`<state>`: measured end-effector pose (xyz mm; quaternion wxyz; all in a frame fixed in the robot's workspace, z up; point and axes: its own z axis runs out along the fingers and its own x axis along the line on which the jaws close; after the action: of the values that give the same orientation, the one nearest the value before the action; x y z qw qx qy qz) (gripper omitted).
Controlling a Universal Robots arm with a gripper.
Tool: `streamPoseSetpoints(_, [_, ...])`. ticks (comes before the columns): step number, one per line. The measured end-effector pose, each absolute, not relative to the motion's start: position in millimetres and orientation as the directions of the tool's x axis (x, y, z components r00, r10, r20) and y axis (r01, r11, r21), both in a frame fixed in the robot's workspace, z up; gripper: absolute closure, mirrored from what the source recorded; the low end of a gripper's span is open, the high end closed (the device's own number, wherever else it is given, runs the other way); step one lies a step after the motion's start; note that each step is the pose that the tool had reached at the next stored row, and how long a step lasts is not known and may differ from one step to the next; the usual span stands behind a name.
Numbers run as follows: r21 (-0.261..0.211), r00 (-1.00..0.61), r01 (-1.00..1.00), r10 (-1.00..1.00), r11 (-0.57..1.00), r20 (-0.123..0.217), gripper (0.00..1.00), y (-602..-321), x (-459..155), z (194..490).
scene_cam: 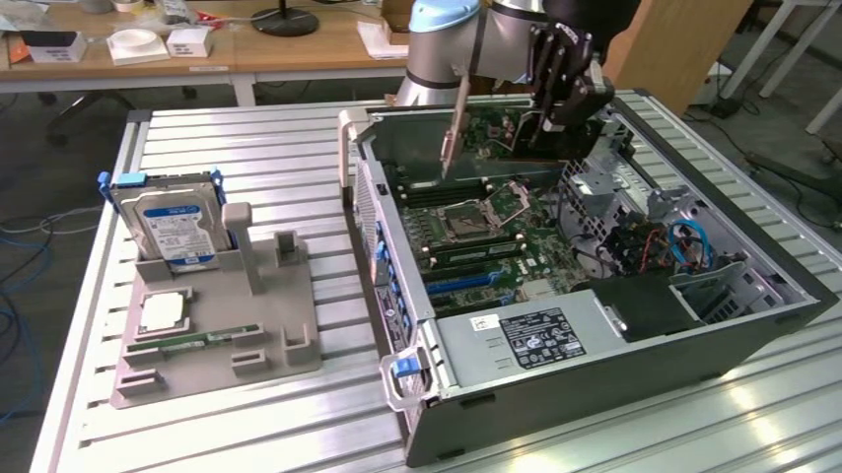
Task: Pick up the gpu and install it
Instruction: 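Insert the gpu into the slot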
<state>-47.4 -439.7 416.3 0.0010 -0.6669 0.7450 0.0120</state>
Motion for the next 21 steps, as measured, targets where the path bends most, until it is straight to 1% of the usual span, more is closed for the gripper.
streamPoseSetpoints(21, [0.017,0.026,-1.0,-1.0,-0.026,-0.017,0.73,-439.8,-47.4,416.3])
